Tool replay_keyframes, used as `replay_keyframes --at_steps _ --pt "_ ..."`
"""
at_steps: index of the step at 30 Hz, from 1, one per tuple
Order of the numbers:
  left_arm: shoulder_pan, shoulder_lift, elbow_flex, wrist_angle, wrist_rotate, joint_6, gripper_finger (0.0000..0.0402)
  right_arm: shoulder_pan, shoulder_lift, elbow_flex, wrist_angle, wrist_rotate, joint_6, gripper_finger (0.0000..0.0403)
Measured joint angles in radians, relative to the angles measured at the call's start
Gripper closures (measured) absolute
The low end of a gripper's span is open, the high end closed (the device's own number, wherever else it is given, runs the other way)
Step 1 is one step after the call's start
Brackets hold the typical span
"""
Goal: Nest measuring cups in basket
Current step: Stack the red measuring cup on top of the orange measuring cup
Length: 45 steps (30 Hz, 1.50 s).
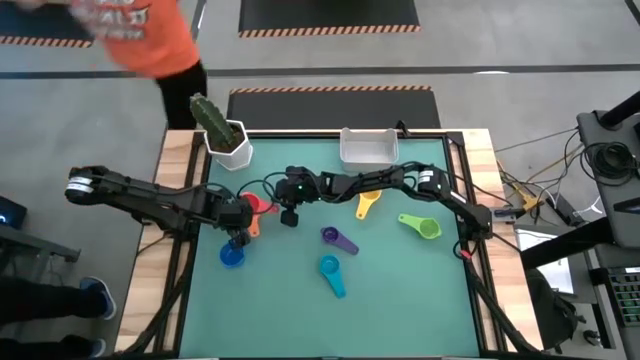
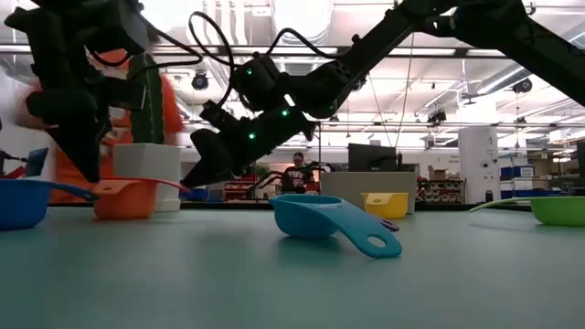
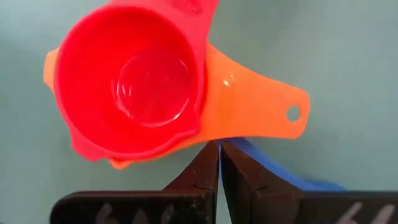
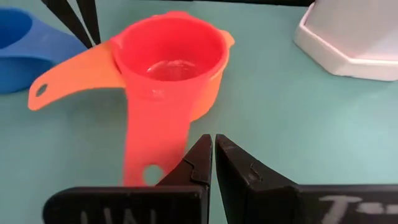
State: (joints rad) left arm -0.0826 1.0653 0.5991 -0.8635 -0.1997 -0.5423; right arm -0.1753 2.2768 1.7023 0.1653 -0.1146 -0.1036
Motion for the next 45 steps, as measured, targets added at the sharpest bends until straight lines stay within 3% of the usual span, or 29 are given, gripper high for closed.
replay_keyframes --at_steps 7,22,29,45 --pt "0.000 0.005 0.002 0.009 0.000 0.000 0.0402 0.016 0.000 0.000 -0.003 -0.050 0.014 0.0394" --pt "0.000 0.004 0.007 0.047 0.000 -0.015 0.0402 0.092 0.000 -0.001 0.012 -0.044 0.019 0.0394" --pt "-0.004 0.000 0.021 0.014 0.053 -0.019 0.0402 0.079 -0.014 -0.002 -0.008 -0.042 0.014 0.0394" --pt "-0.008 0.014 -0.027 0.112 0.042 -0.026 0.0402 0.076 0.028 -0.002 0.056 -0.042 0.034 0.0394"
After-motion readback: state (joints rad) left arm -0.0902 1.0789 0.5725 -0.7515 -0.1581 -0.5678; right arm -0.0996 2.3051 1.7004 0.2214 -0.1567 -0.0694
